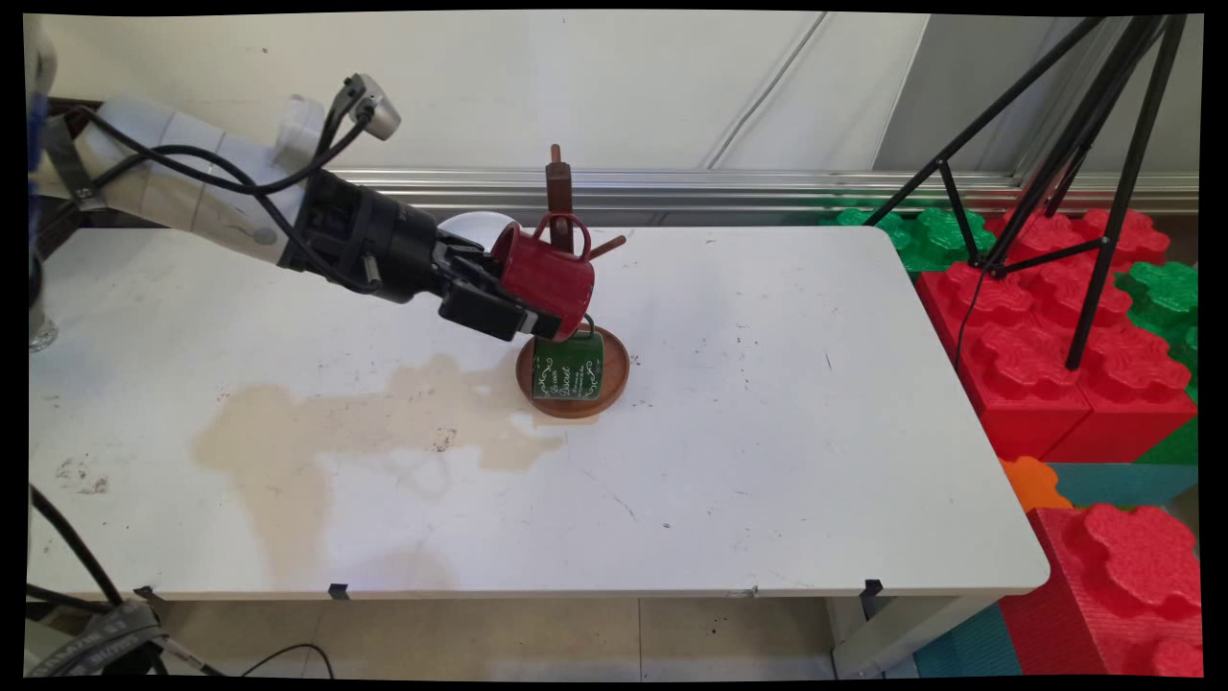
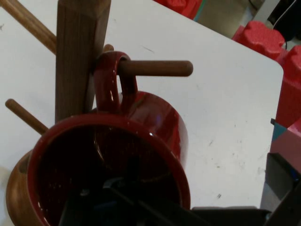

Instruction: Pick up the red mug from the rack, then place the picked object on the table

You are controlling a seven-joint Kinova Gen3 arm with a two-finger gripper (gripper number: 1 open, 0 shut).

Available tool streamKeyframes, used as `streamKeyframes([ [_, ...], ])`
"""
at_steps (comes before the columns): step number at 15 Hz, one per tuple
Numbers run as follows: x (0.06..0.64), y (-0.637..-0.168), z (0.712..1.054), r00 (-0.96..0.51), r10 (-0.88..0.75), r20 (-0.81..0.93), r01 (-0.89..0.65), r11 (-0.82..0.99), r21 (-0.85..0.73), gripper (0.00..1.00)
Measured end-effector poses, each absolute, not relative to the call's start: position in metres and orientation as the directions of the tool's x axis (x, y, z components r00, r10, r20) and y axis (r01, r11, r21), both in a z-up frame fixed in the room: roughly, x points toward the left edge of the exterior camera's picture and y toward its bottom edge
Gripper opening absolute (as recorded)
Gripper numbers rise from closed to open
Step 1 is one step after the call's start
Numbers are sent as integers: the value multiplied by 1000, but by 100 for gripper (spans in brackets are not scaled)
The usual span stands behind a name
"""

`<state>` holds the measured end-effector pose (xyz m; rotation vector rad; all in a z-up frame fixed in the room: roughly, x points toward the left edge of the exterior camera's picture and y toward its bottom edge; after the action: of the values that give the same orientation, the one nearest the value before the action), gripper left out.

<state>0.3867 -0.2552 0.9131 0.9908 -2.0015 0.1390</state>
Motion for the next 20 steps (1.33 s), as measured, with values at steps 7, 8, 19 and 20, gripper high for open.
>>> streamKeyframes([
  [7,381,-258,909,-313,-584,749,-693,680,240,0],
  [8,380,-258,908,-315,-582,750,-693,681,237,0],
  [19,381,-255,907,-345,-557,756,-693,694,195,0],
  [20,382,-255,908,-346,-555,757,-694,694,191,0],
])
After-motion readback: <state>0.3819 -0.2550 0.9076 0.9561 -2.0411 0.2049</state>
